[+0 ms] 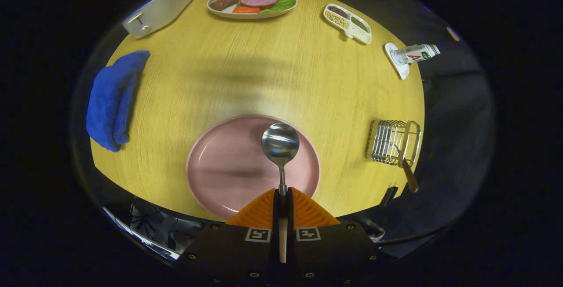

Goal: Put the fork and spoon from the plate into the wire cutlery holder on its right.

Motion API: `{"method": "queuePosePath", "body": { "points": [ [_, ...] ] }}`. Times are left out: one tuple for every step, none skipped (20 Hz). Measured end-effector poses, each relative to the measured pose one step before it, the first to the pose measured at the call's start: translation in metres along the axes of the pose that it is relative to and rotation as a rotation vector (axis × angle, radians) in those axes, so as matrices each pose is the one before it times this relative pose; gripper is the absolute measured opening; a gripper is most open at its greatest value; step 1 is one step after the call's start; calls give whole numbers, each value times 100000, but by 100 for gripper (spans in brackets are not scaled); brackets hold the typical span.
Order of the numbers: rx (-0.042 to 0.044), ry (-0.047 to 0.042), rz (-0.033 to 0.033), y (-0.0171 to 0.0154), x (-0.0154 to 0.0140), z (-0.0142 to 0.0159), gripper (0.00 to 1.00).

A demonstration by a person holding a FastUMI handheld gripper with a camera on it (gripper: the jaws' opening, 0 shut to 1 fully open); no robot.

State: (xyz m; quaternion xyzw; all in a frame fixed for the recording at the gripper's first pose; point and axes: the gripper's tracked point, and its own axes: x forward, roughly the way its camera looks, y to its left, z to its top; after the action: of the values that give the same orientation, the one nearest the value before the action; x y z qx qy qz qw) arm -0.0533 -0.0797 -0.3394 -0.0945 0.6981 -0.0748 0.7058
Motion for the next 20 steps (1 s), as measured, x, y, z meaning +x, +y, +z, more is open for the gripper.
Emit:
{"method": "queuePosePath", "body": {
  "points": [
    [1625,-449,-1319,-731,-1101,241,7],
    [1550,-381,-1374,-1197,-415,440,6],
    [1632,-255,-1568,-1336,-380,325,6],
    [1765,-177,-1395,-1120,-462,158,7],
    [2012,-184,-1308,-1002,-445,-127,7],
    [2124,11,-1102,-1124,-409,121,6],
    [1877,124,-1091,-1158,-236,20,7],
    [1897,311,-781,-986,-290,91,7],
    [1994,295,-555,-921,-26,43,7],
    [2016,227,-371,-909,-15,115,7],
    [1853,320,-242,-909,22,-48,6],
    [1628,708,-339,-941,70,16,6],
    [1258,762,-423,-826,-67,-146,7],
    [965,903,-374,-826,157,51,7],
    [916,764,-275,-978,380,40,7],
    [987,722,-47,-796,315,61,7],
    [1034,704,-103,-851,410,43,6],
    [1201,861,-264,-809,307,85,6],
    [785,984,-155,-444,314,-27,7],
    [79,1069,-283,-682,339,49,7]
  ]
}}
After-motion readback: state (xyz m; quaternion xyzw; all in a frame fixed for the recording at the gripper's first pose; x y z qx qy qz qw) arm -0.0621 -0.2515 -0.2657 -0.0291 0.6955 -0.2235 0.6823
